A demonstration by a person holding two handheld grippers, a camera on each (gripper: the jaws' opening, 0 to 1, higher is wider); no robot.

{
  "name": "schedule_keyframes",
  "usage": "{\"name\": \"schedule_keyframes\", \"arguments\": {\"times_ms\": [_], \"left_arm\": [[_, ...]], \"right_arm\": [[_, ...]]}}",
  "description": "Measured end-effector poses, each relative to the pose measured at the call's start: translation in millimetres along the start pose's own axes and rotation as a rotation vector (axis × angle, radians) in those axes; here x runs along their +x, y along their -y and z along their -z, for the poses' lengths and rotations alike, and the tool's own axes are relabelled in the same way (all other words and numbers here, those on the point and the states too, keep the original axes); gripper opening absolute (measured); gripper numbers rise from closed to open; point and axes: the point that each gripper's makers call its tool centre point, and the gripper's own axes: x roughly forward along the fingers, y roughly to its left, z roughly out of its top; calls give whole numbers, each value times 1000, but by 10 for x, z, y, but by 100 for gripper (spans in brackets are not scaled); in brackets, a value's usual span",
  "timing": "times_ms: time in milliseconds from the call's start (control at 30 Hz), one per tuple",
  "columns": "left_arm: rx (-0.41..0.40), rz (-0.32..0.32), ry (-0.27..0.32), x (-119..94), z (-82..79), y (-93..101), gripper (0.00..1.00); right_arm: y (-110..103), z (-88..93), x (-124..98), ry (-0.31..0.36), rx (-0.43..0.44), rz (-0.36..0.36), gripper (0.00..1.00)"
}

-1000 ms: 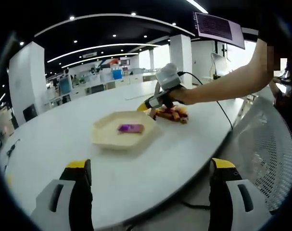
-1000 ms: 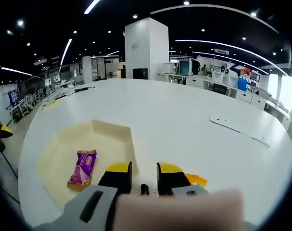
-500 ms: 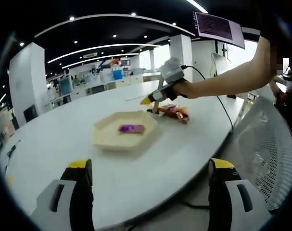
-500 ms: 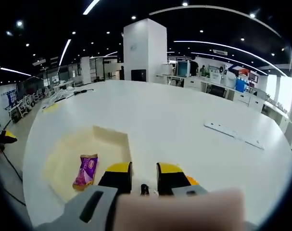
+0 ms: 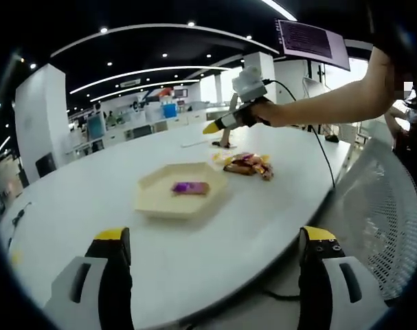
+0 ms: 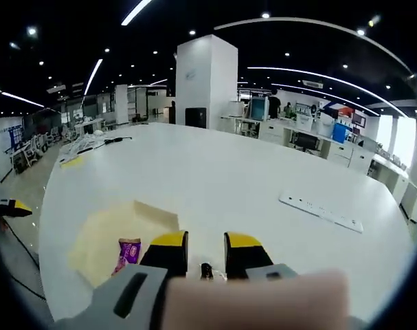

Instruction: Place the target food into the container with the food tongs after gripping and lifting it, then release it inside without dropping or visibly crushing the food.

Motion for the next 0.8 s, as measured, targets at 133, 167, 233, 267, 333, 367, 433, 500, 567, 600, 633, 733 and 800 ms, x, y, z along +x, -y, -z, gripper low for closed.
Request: {"name": "schedule_keyframes", "arguments": {"times_ms": [133,167,233,267,333,367,433,500,567,600,633,733,800], "left_arm": [[3,-4,9,-3,-13,-7,99],[3,-4,10,-2,-15,-7,99],[4,-5,12,-3,-17,-9,99],[4,-5,14,-3,-20,-10,99],[4,-5,14,-3,-20,-10,99],[3,-5,15,-4,-20,-10,99],[4,-6,16,-4,-23,-10,99],[5,-7,18,-4,-26,-14,99],[7,-11,24,-6,-36,-19,99],[10,-14,27,-9,-41,-22,99],[10,-15,32,-11,-48,-23,99],[9,-15,26,-9,-40,-22,99],[9,-14,27,-9,-41,-20,99]], "right_arm": [[-5,-58,-6,-1,13,-9,20],[-12,-61,-1,-2,12,-13,20],[-21,-78,19,-4,14,-13,20],[-45,-97,33,-3,24,-21,20],[-102,-144,63,1,17,-27,20],[-130,-166,78,4,18,-32,20],[-214,-219,122,9,7,-52,20],[-311,-284,169,23,14,-75,20],[-404,-334,217,30,18,-98,20],[-471,-371,249,36,21,-109,20],[-517,-394,270,39,9,-114,20],[-680,-477,333,53,5,-144,20],[-760,-529,373,59,6,-161,20]]}}
